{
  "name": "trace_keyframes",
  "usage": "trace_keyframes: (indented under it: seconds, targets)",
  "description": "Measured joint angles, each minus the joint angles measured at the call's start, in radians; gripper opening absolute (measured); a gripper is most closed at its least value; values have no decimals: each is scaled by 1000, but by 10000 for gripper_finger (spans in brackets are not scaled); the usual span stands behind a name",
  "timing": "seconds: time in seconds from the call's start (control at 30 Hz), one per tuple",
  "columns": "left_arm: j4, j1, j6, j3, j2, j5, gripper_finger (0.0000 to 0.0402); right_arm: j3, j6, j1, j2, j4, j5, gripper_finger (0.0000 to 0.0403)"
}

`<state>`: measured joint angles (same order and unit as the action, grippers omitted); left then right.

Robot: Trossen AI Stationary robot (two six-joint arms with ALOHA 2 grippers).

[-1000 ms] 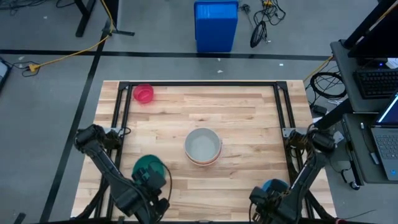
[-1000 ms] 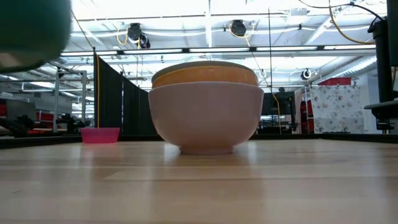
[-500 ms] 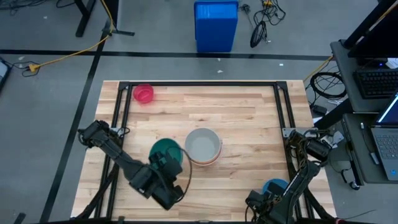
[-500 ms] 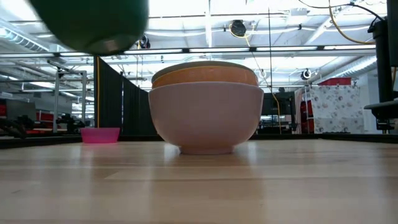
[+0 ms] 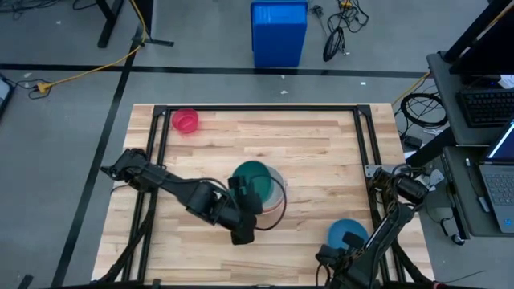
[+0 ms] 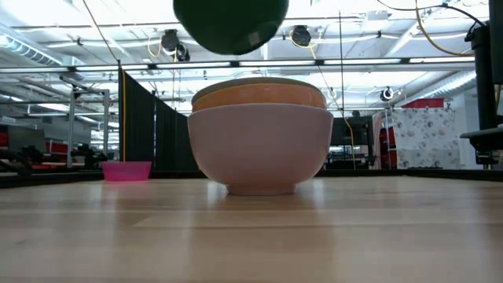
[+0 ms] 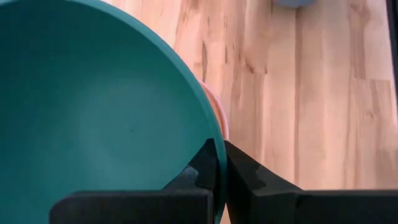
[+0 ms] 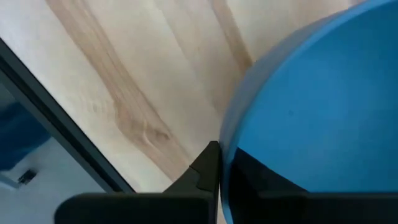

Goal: Nest bowls inside each other

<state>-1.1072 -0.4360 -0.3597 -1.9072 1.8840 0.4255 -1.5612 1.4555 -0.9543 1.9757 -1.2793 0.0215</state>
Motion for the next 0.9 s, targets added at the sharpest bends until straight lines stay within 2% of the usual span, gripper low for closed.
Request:
trace_keyframes:
  seconds: [0.33,0.67,0.9]
  targets:
    - [38,25,113,3,117,43,0,0,-4,5,-42,-25,55,0]
    - [51,59,142,3,143,-87,2,0,-27,4,-43,-16,58,0]
    - [52,98,156,3,153,-84,61,0,-37,3,-43,-16,59,0]
